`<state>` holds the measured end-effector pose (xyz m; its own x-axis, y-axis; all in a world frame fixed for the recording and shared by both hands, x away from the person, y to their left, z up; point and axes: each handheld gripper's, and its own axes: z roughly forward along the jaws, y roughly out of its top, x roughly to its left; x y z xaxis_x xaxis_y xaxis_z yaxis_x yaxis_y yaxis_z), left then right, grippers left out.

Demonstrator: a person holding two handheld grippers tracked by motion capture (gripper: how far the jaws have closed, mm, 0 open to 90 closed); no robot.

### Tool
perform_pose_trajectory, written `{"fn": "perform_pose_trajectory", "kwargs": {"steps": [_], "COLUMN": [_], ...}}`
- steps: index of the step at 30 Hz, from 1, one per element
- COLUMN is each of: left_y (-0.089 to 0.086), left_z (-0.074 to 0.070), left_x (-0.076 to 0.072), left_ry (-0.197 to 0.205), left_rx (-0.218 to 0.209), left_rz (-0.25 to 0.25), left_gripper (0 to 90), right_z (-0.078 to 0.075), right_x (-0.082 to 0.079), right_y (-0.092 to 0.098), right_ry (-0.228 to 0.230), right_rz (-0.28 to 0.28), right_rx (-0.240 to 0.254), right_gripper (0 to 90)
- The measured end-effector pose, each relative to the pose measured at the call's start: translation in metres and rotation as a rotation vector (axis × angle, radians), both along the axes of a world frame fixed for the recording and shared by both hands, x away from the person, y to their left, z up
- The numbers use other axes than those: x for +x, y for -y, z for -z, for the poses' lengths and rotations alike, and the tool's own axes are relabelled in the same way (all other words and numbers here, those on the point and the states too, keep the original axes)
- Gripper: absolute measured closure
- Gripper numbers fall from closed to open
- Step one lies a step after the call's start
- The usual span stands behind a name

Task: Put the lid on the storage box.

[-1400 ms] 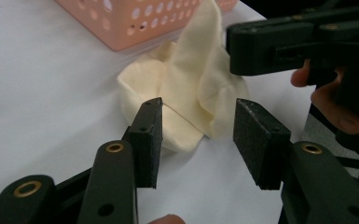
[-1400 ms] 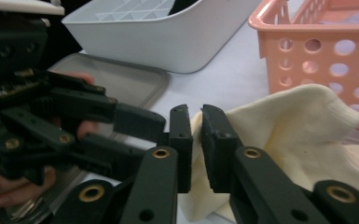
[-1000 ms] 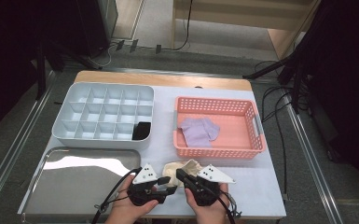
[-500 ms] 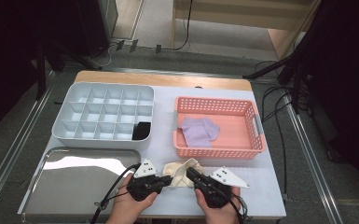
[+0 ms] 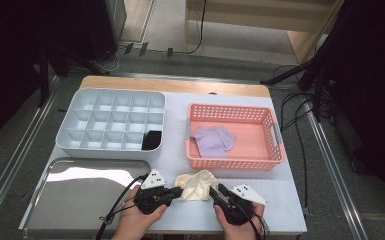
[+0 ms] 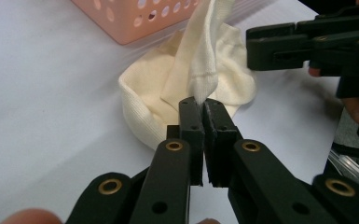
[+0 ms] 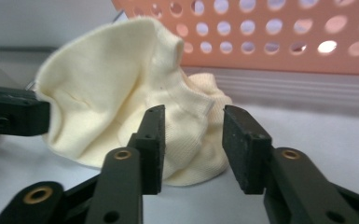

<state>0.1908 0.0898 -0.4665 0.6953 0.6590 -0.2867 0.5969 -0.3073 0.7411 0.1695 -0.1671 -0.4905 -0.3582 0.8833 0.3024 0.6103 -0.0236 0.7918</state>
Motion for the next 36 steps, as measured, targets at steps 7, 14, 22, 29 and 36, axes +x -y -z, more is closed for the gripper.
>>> {"fn": "perform_pose_trajectory", "kwargs": {"steps": [7,14,22,29,36], "left_y": [-0.002,-0.009,-0.021,-0.024,-0.026], "left_z": [-0.001,-0.006,-0.012,-0.012,-0.004], "left_x": [-0.001,-0.003,-0.006,-0.009,-0.005], "left_ry": [0.002,0.008,-0.001,-0.04,-0.055], "left_rx": [0.001,-0.03,-0.044,-0.043,-0.019], "left_rz": [0.004,-0.005,-0.003,0.015,-0.028], "left_gripper": [88.2,88.2,88.1,88.1,86.4], "right_z": [-0.002,-0.017,-0.028,-0.032,-0.017], "right_x": [-0.001,-0.011,-0.022,-0.032,-0.023], "right_y": [-0.005,-0.002,0.01,0.02,0.026], "right_ry": [0.016,0.073,0.067,0.037,-0.026], "right_rz": [-0.014,-0.05,-0.075,-0.099,-0.091], "right_rx": [-0.015,-0.011,-0.001,-0.012,-0.024], "right_gripper": [88.6,89.1,89.0,88.9,88.0]}}
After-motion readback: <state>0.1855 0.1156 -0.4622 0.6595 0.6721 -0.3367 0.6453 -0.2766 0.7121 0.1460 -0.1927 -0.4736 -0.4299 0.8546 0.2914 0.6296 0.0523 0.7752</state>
